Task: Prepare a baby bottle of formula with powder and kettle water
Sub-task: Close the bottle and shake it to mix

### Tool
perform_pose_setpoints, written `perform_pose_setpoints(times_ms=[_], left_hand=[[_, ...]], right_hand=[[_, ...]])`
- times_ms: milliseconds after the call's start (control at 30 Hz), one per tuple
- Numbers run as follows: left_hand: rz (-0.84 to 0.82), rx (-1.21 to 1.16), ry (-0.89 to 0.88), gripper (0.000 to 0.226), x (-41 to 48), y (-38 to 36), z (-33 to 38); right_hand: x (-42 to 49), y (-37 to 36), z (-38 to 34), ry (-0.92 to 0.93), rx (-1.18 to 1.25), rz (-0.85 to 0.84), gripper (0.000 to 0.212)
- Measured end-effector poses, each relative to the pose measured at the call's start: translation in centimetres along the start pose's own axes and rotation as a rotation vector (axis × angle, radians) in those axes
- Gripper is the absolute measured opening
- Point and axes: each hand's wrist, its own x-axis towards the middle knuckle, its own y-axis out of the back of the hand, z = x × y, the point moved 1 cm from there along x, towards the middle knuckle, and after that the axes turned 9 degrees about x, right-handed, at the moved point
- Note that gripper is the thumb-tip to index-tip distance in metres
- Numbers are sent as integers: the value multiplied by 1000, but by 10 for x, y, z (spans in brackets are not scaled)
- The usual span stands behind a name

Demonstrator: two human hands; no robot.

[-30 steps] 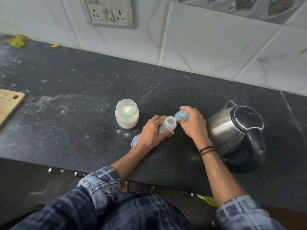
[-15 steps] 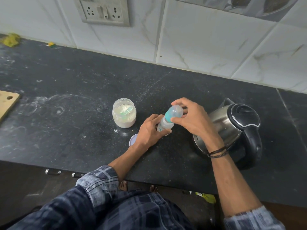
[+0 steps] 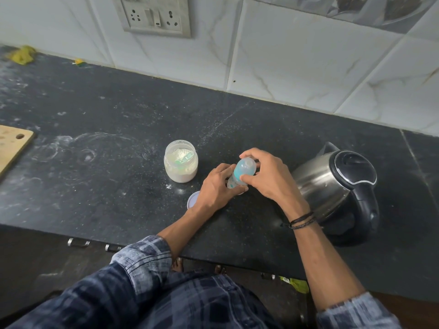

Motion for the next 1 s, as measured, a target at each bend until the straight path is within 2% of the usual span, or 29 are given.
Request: perform_pose_setpoints(times_ms=[233,400,600,767,900,1000], left_hand=[[-2,9,-3,60,0,1,-1],[1,5,-4,60,1,0,0],[7,5,-27,57,0,1,0],[11,18,-36,57,0,3,1],[9,-9,-39,55,-1,4,2],[21,-11,-35,54,-2,4,4]], right_hand=[[1,-3,2,12,-65,47,46],[1,5,1,59,-95,-11,73],[1,2,2,42,-43,19,48],[-2,4,-4,52,-96,37,64],[-7,0,-2,54,-79,62,48],[-6,2,-5,28,-108,74,54]])
